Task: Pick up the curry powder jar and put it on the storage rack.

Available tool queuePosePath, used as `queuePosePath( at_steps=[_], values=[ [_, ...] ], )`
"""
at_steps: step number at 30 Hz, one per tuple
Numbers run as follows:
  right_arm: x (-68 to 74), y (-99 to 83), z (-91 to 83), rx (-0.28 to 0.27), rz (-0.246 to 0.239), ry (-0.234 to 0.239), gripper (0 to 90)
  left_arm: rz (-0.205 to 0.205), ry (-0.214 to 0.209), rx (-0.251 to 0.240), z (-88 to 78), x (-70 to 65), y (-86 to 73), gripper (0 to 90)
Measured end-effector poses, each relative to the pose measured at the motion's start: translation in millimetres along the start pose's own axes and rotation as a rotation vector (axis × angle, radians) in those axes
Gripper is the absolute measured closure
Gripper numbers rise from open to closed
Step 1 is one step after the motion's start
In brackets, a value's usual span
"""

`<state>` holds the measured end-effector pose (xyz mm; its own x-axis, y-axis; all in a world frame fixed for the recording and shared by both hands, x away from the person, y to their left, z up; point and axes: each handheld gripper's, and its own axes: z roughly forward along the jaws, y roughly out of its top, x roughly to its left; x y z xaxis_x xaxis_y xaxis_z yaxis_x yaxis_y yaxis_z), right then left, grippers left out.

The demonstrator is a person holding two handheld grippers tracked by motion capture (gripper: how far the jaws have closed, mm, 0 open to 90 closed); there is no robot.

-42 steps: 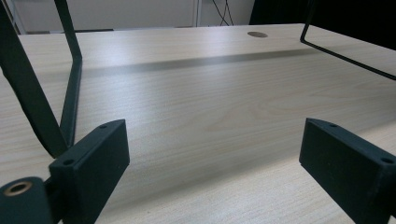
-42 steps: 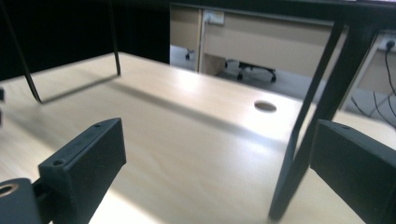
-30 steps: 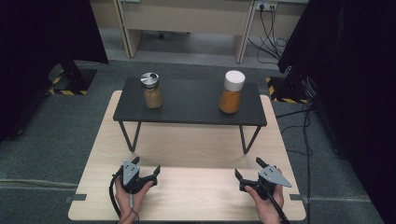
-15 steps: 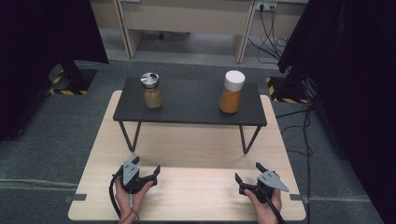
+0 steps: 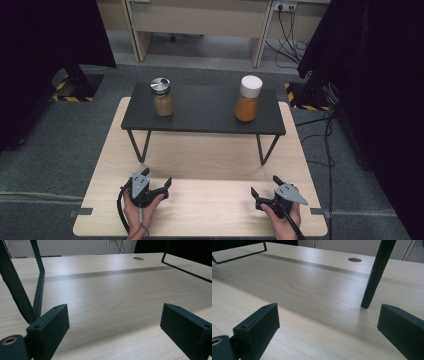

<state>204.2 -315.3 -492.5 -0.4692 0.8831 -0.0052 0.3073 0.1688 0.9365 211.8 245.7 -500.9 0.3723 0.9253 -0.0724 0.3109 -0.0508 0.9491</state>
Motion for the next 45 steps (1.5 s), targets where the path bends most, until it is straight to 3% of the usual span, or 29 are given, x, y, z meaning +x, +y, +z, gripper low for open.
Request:
queuePosePath(
  at_steps=[9, 45],
  values=[
    [-2.2, 4.1, 2.5, 0.023, 0.006, 0.007, 3.9, -0.001, 0.0, 0.002, 0.2, 0.1, 0.4, 7.6],
    [-0.7, 5.4, 3.0, 0.029, 0.005, 0.002, 4.0, -0.004, -0.002, 0.003, 0.4, 0.4, 0.6, 7.6]
  ],
)
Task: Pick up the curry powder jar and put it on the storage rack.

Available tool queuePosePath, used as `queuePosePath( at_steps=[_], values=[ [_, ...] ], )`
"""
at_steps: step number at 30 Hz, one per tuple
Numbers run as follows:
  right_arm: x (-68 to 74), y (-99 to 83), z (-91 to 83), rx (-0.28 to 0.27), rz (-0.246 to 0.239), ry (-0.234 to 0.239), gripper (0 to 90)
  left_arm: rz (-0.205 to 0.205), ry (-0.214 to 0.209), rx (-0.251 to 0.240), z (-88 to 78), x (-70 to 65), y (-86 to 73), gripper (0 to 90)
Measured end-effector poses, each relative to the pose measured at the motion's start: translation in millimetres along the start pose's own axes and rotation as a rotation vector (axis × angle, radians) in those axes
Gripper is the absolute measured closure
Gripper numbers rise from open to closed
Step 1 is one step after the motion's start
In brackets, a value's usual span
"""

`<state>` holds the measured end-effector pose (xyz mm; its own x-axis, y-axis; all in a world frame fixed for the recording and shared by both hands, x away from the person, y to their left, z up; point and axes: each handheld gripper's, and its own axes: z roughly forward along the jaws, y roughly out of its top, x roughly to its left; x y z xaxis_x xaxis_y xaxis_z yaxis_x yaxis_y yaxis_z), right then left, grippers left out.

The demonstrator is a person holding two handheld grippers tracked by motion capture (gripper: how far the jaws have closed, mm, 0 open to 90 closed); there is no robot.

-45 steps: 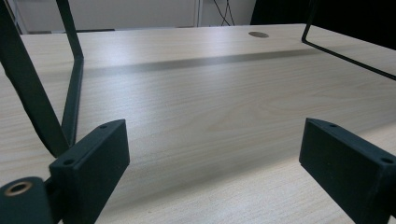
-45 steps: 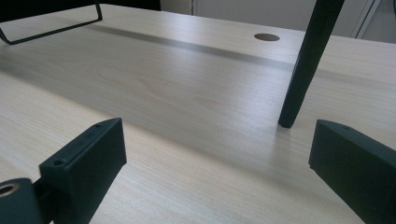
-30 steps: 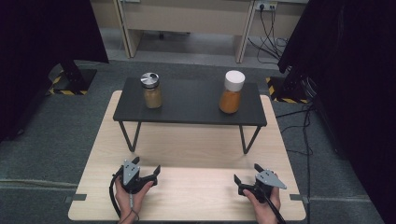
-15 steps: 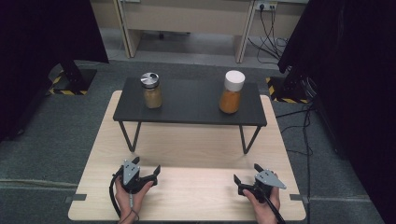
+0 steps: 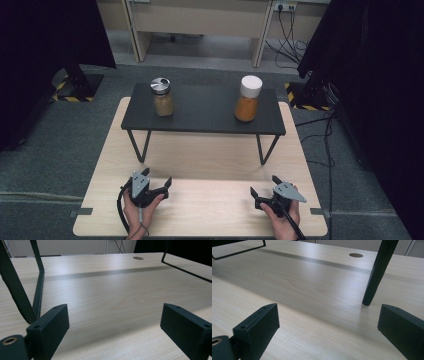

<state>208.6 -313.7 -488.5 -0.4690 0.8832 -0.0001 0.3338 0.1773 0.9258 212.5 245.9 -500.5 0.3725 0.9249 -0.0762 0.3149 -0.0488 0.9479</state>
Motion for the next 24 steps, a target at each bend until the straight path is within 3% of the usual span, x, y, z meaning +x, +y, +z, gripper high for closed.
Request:
queuePosePath(
  at_steps=[21, 24],
  values=[
    [1.2, -0.6, -0.1, -0.003, -0.007, -0.005, 3.9, -0.001, -0.003, 0.003, 0.5, 0.6, 0.6, 7.6],
    [1.5, -0.7, -0.2, -0.004, -0.006, -0.007, 4.0, -0.002, 0.0, -0.021, -0.7, 1.5, -2.7, 7.4]
  ],
)
